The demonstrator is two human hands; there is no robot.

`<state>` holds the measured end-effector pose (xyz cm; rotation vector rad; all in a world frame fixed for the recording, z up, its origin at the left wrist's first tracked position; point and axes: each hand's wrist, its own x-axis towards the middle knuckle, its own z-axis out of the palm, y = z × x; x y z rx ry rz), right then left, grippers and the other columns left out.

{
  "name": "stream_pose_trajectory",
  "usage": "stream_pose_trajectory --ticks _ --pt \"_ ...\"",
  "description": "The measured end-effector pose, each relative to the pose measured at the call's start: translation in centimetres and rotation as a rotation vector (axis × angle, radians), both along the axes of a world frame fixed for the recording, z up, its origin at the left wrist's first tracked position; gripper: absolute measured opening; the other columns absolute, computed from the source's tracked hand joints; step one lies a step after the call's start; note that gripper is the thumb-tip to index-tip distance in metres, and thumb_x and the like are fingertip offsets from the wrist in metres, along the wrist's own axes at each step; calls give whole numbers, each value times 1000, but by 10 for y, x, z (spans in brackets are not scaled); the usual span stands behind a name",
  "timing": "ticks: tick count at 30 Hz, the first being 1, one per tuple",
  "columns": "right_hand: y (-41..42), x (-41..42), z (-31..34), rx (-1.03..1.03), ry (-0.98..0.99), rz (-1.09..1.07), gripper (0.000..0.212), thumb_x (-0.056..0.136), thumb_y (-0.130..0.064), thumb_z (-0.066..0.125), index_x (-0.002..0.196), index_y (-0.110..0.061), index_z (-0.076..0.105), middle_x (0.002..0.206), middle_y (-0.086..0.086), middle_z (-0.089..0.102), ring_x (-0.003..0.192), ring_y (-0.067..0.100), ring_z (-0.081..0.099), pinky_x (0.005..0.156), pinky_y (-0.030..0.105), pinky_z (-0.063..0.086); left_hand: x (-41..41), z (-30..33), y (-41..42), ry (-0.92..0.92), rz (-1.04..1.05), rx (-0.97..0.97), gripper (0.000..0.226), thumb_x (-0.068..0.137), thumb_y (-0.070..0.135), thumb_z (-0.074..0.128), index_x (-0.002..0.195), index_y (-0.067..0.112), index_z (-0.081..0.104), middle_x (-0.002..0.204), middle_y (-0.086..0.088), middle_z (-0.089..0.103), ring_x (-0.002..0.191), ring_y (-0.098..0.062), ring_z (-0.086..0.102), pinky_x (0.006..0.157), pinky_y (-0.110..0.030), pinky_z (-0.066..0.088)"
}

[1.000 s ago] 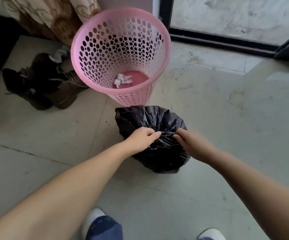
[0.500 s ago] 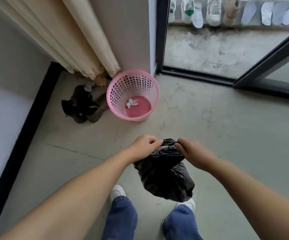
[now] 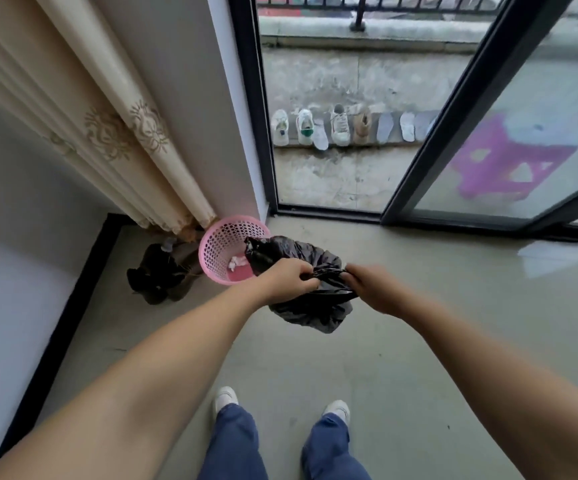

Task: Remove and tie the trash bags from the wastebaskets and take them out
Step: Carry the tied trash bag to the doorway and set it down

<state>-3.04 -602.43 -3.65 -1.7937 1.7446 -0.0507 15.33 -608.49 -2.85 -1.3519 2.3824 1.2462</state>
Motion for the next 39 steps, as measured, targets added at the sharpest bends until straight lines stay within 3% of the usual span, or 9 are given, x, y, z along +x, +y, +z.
stream_pose_trajectory --ticks 5,9,14,17,20,28,32,35,39 --pt "17 -33 43 -84 54 -125 27 100 -24 38 95 -4 56 98 22 64 90 35 59 65 28 26 -39 40 -9 91 -158 -103 24 89 22 54 68 10 51 58 2 45 65 -17 44 56 -25 29" --pt "40 -43 70 -137 95 -279 29 99 -24 38 92 -3 57 96 20 65 89 33 58 65 29 26 -65 61 -15 123 -323 -150 24 90 23 53 92 3 66 81 -10 62 74 -16 48 57 -26 28" --pt "99 -38 93 -154 115 -511 23 99 -24 38 79 -16 46 94 20 64 89 32 58 68 32 29 -98 83 3 117 -592 -184 28 92 26 51 89 1 63 77 -9 53 73 -19 46 54 -29 27" --pt "155 -34 99 -167 123 -726 28 100 -23 37 87 -7 55 97 18 65 92 30 58 67 28 28 -122 93 42 133 -781 -182 26 93 28 50 90 5 62 78 -6 52 73 -19 46 55 -29 29" --pt "228 -25 99 -135 134 -937 34 100 -26 35 104 -4 61 101 14 67 96 30 59 76 34 38 -144 96 101 155 -974 -164 21 92 28 50 81 10 57 76 -7 51 71 -20 46 58 -29 30" --pt "438 52 102 -157 132 -1452 22 99 -25 37 83 -17 49 70 -6 47 74 20 47 66 29 31 -162 110 304 220 -1469 -141 19 91 22 52 76 11 54 74 -8 49 71 -18 44 62 -27 30" --pt "551 101 98 -156 102 -1672 26 98 -29 39 83 -12 52 76 3 53 75 26 54 68 35 38 -152 103 424 214 -1657 -158 24 91 28 51 80 7 56 77 -8 52 73 -21 48 64 -27 32" --pt "638 148 101 -144 96 -1839 27 99 -28 38 76 -15 46 70 1 50 69 23 46 61 30 33 -131 103 526 200 -1806 -152 29 92 29 49 91 2 61 81 -7 54 77 -22 49 64 -26 31" --pt "743 212 105 -141 112 -2033 28 99 -26 39 78 -12 48 66 -2 46 67 22 44 57 29 30 -91 106 653 255 -1992 -119 25 93 25 47 84 3 57 79 -9 52 75 -20 45 59 -24 26"
